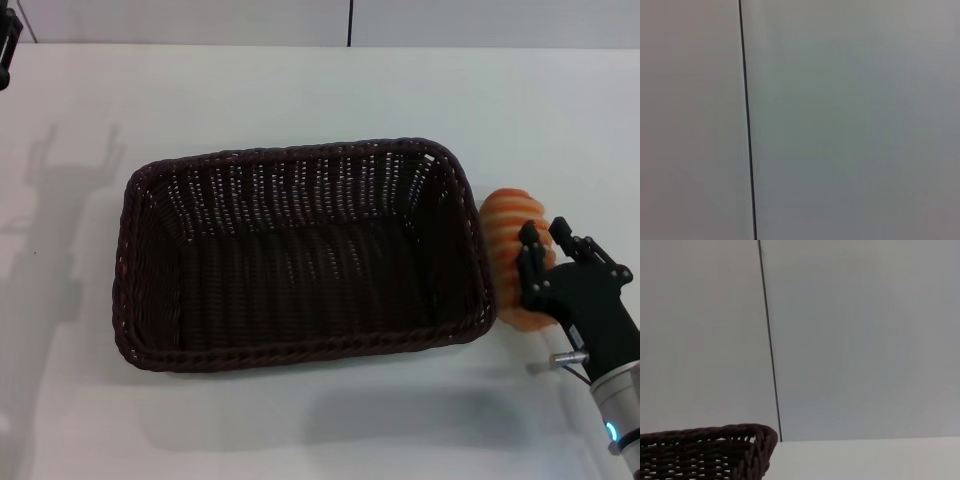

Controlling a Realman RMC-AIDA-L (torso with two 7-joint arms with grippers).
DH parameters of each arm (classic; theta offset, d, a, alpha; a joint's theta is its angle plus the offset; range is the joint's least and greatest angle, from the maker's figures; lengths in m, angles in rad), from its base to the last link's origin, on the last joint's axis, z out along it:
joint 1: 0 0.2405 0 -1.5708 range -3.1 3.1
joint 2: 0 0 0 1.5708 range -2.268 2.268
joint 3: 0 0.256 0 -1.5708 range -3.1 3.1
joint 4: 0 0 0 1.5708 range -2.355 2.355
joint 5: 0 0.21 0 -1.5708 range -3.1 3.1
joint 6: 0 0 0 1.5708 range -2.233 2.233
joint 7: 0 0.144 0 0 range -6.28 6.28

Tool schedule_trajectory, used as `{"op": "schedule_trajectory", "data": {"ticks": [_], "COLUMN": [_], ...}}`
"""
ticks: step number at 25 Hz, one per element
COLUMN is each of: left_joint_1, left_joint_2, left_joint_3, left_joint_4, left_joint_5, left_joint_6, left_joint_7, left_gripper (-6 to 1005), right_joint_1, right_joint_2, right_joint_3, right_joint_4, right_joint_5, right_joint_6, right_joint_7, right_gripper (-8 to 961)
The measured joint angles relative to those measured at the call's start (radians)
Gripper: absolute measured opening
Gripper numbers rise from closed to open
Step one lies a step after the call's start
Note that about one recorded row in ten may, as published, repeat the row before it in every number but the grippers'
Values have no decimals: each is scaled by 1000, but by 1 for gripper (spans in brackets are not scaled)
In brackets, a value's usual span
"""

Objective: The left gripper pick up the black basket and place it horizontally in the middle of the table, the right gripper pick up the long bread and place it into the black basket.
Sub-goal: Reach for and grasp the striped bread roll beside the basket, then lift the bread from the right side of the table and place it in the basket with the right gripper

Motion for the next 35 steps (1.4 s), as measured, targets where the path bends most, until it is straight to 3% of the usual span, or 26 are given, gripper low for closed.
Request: {"op": "schedule_trajectory", "data": {"ticks": [1, 4, 15, 26, 31, 35], "left_joint_1": [-1, -4, -5, -8, -8, -8], "left_joint_2": [0, 1, 0, 0, 0, 0], "left_joint_3": [0, 3, 4, 5, 5, 4], "left_joint_4": [0, 1, 1, 0, -1, 0], "left_joint_5": [0, 0, 0, 2, 5, 6], "left_joint_6": [0, -1, -3, -6, -6, -6], "left_joint_7": [0, 0, 0, 0, 0, 0], "left_gripper": [796, 796, 796, 797, 797, 797], "right_joint_1": [-2, -7, 8, 48, 8, -15], "right_joint_2": [0, -3, -4, -5, -5, -5], "right_joint_3": [-1, 5, 16, 31, 40, 40], "right_joint_4": [3, 13, -1, -13, 8, 11], "right_joint_5": [2, 4, 6, 6, 8, 9], "right_joint_6": [0, 1, 67, 177, 117, 49], "right_joint_7": [0, 0, 46, 48, 44, 43], "right_gripper": [118, 311, 754, 818, 808, 723]}}
